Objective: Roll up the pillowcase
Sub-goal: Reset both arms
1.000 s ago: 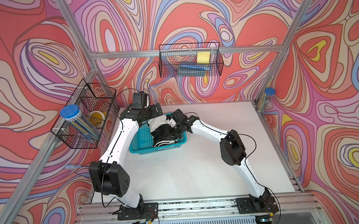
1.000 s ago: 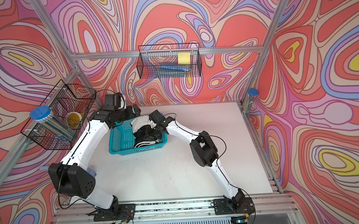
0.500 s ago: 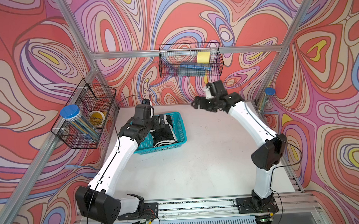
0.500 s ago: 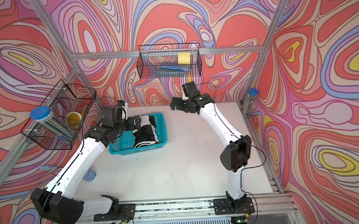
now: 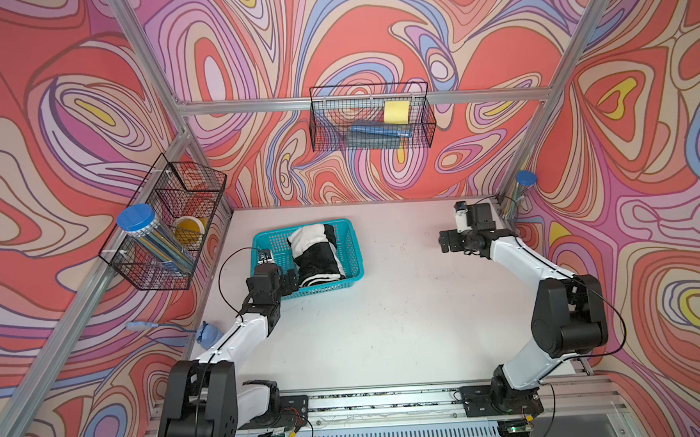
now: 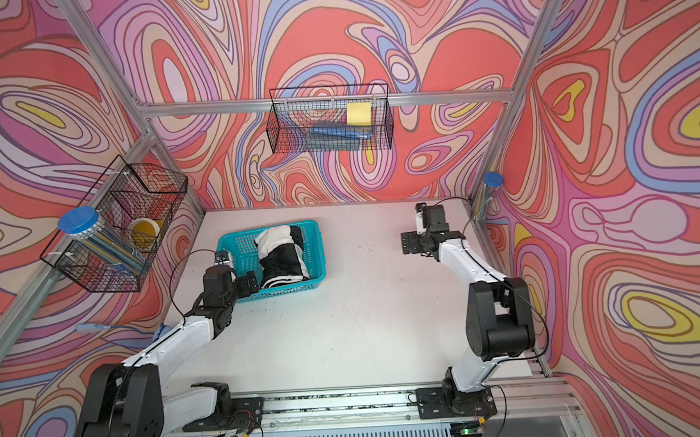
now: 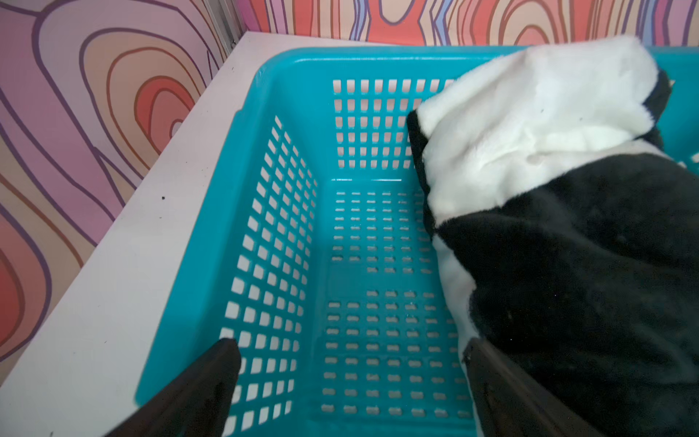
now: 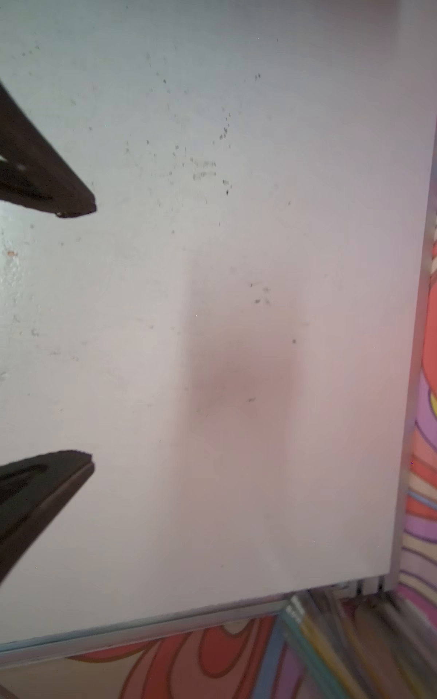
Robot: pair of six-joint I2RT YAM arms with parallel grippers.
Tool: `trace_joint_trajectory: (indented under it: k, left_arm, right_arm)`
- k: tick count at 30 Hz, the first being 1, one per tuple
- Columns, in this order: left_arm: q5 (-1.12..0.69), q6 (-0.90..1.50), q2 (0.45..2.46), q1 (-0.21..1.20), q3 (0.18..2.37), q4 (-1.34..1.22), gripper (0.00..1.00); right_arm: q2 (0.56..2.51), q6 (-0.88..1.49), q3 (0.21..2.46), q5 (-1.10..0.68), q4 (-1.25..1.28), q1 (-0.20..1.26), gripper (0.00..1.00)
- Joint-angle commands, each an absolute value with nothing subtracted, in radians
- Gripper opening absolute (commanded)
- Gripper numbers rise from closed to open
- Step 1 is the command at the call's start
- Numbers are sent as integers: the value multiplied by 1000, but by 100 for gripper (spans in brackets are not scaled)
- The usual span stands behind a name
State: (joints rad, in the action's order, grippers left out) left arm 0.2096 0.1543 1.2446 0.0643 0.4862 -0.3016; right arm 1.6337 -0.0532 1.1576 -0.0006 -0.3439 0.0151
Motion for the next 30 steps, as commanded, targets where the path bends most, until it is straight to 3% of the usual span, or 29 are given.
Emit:
trace_joint_trajectory:
  k: [1,6,8,11,13,17,21,24,30]
  left_arm:
    - [265,38,1313,57,379,-628,99]
    - [147,18,1563,27,320,-1032,99]
    - [134,38,1506,25,333,-912,99]
    - [147,44,1534,17,293,-1045,99]
    - [157,51,1520,18,319,-964,99]
    - [134,45,1523,17,327,-952,99]
    - [2,-11,1527,18,372,-869,99]
    - [35,0,1534,17,372,-886,99]
    - [43,4,1537,18,374,-886,99]
  right_arm:
    - [1545,-12,1099,-133,-64,-42,98]
    - [1544,17,947,-188,124,-127,98]
    - [1555,36,873,-209,245,-131,98]
    - [1596,128,773,-217,399,-133,98]
    - [1615,110,742,-218,421,-131,98]
    - [1648,114,530,-224,816,-140,98]
    - [1635,73,488,-227,872,-122,98]
    - [1710,43,383,-170,1151,-75,98]
    - [1700,23,462,-127,973,-52,98]
